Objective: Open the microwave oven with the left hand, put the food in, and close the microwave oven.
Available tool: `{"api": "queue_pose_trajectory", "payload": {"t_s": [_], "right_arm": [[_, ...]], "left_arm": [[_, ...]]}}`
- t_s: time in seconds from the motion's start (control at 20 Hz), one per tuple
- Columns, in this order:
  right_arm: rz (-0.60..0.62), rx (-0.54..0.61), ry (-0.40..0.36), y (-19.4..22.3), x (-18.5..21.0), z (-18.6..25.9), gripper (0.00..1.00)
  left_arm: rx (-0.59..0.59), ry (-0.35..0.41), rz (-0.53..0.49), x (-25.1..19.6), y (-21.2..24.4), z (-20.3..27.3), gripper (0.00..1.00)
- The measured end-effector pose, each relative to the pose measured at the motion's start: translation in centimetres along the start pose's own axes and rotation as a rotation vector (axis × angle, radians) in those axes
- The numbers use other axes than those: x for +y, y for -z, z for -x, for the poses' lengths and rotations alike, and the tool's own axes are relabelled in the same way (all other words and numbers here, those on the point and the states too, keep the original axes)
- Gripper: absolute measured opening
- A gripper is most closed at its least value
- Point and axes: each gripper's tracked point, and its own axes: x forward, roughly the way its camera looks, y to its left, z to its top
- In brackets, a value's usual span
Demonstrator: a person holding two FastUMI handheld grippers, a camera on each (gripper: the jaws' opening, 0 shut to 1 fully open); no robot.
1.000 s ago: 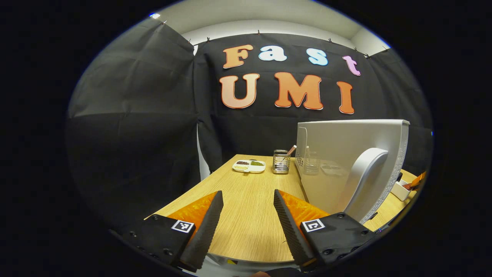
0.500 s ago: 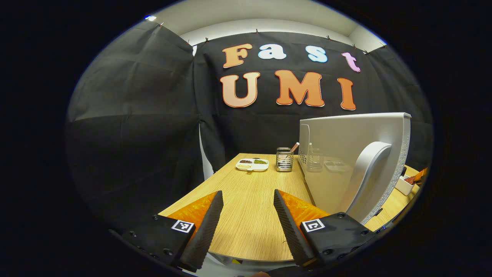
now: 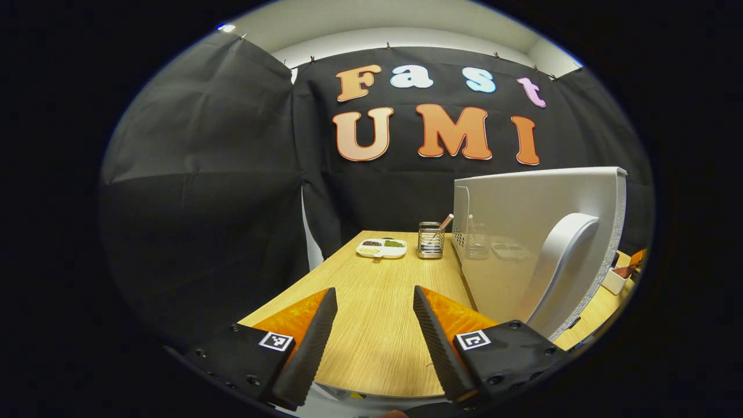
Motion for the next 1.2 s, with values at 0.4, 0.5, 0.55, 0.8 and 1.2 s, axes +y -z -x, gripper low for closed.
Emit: {"api": "queue_pose_trajectory", "payload": {"t_s": [0.4, 0.5, 0.55, 0.8, 1.2], "right_arm": [[0.006, 0.032, -0.004, 1.9, 0.2, -0.6, 0.66], [-0.028, 0.023, -0.015, 1.8, 0.5, -0.6, 0.51], [-0.033, 0.015, -0.022, 1.7, 0.6, -0.7, 0.42], [-0.043, -0.023, -0.073, 0.2, 1.6, -0.2, 0.26], [0.019, -0.004, -0.080, -1.1, 2.3, -0.9, 0.12]], "left_arm": [[0.007, 0.013, -0.011, -0.7, 0.0, -0.4, 0.84], [0.007, 0.011, -0.020, -0.6, 0.0, -0.4, 0.87], [0.008, 0.010, -0.020, -0.5, 0.1, -0.4, 0.84], [0.017, 0.007, -0.004, -0.3, 0.2, -0.7, 0.84], [0.014, -0.002, -0.004, 0.1, 0.1, -0.6, 0.84]]}}
